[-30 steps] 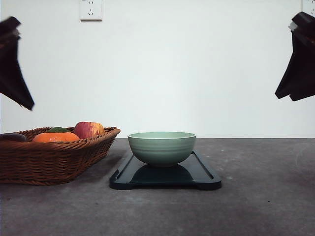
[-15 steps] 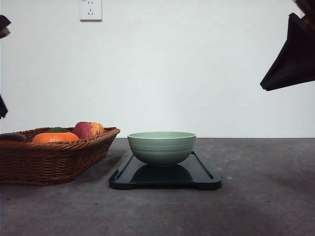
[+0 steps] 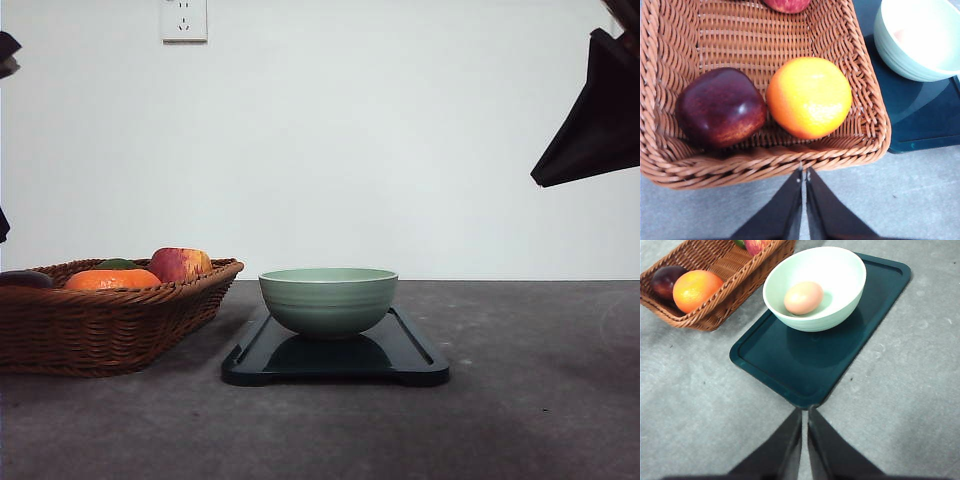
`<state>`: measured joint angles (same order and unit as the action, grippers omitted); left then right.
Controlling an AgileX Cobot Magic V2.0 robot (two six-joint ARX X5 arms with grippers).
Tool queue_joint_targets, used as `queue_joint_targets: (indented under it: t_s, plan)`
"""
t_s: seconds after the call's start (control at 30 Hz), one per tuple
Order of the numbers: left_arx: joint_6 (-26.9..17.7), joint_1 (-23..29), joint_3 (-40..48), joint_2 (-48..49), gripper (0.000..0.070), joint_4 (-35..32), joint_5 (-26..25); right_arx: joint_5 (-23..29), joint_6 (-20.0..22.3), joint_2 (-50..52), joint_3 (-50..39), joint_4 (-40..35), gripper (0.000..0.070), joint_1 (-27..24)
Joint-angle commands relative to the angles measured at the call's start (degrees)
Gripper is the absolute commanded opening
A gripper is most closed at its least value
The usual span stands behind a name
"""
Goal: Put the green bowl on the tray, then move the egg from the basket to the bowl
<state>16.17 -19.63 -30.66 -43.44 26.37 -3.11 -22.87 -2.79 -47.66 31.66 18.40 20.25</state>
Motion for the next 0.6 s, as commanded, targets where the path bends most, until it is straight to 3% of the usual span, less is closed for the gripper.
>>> queue_joint_targets:
  t_s: [0.0, 0.27, 0.57]
  plan:
    - [-4.5, 1.2, 0.4, 1.7, 0.0000, -1.2, 0.3, -0.2, -0.2, -0.2, 0.3, -0.7, 0.0012, 0.3]
    - [-8.1, 11.4, 14.1, 20.4, 0.0000, -13.8, 0.2, -0.2, -0.2, -0.2, 0.3, -3.0, 0.0012, 0.3]
    - [-8.2, 20.0, 23.7, 37.1, 0.0000, -15.3, 0.2, -0.2, -0.2, -0.2, 0.3, -3.4, 0.0012, 0.3]
